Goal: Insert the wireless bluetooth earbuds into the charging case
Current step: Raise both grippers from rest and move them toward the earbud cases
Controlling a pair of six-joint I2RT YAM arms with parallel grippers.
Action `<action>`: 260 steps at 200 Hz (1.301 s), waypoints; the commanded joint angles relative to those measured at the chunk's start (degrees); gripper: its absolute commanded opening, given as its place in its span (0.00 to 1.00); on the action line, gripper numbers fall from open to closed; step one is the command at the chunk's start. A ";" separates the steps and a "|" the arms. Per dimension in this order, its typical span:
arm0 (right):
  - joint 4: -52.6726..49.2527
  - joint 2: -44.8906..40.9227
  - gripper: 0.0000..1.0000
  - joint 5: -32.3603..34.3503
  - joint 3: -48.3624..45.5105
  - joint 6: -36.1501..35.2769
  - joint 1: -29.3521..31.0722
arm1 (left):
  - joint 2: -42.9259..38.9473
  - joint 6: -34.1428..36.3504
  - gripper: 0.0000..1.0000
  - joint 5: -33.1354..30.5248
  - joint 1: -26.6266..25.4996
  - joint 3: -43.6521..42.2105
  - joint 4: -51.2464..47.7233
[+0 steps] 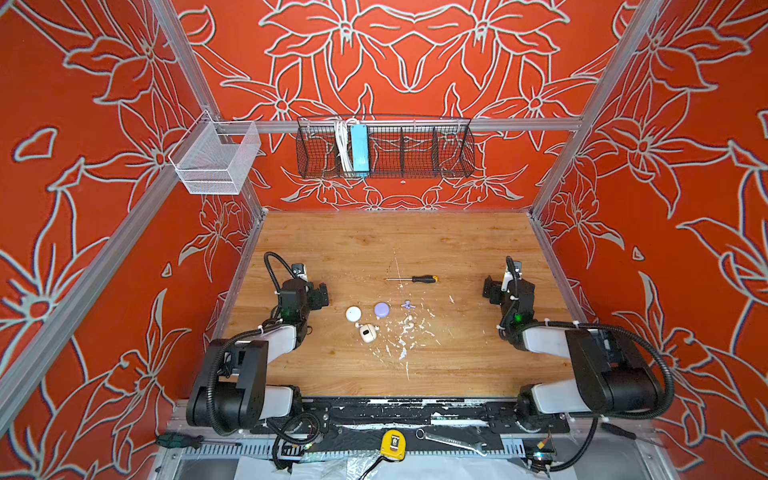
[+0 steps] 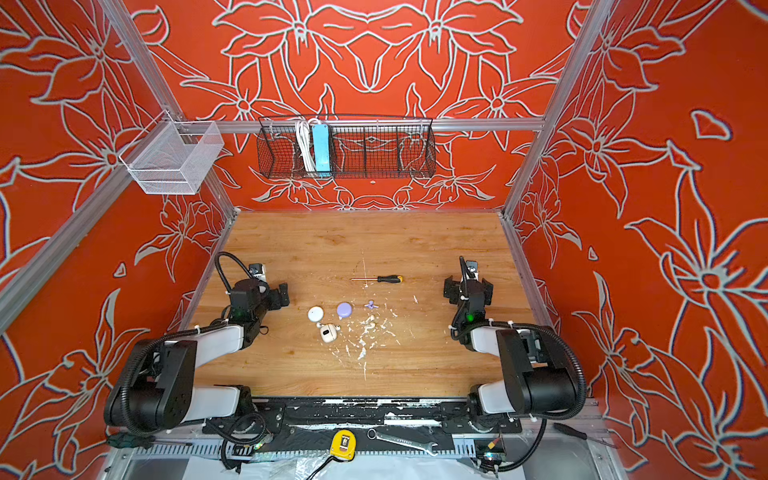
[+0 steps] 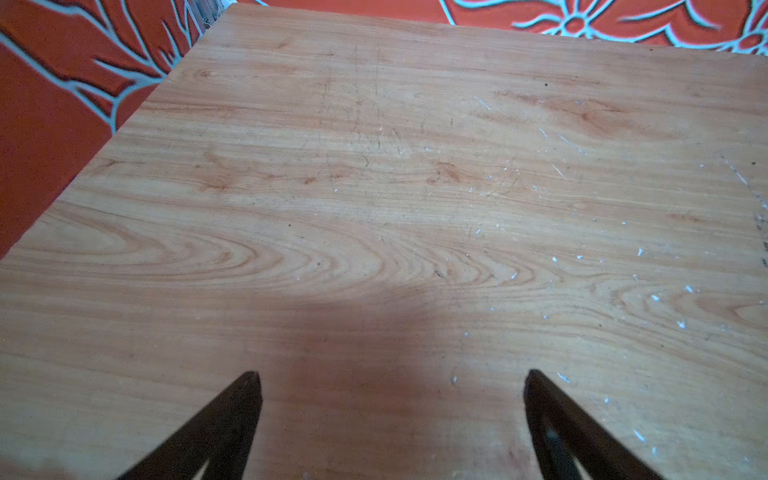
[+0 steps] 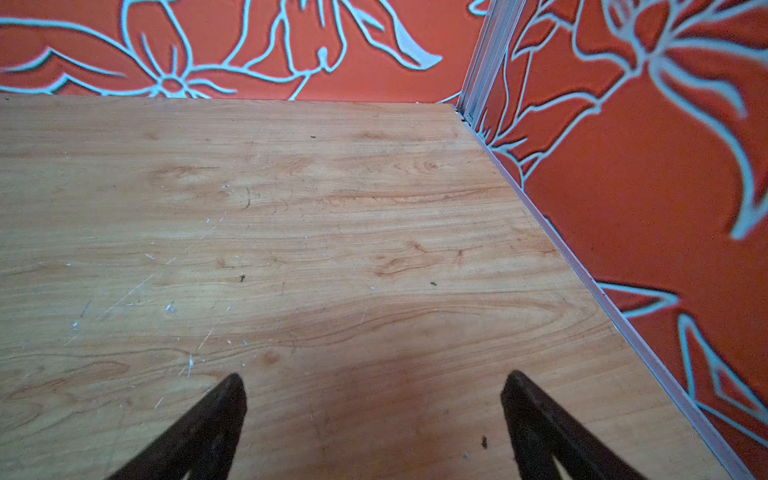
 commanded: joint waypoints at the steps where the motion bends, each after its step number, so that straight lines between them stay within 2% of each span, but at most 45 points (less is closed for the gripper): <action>1: 0.78 -0.16 0.98 -0.39 -0.73 -0.66 -0.23 | -0.19 0.28 0.97 0.46 0.07 0.96 0.59; 166: 0.96 -0.38 0.98 -0.47 -0.81 -0.77 -0.16 | -0.29 0.28 0.97 0.40 0.08 0.81 0.65; 182: 1.53 -0.61 0.98 -1.33 -0.75 -1.52 -0.16 | -0.32 1.52 0.97 3.13 0.06 1.56 -0.64; 217: -11.08 -7.88 0.98 -2.00 2.10 -2.20 0.92 | -2.61 3.70 0.97 6.73 -0.26 2.52 -3.55; 237: -28.54 -13.95 0.98 2.19 7.50 6.77 1.03 | -7.80 2.15 0.97 2.11 -1.86 4.16 -10.84; 249: -33.75 -16.22 0.98 -1.51 9.88 6.28 1.17 | -11.02 -1.57 0.97 0.07 -2.05 6.14 -17.41; 260: -37.36 -17.93 0.98 -3.28 12.05 10.54 1.17 | -14.05 -3.55 0.97 2.91 -2.05 7.63 -20.84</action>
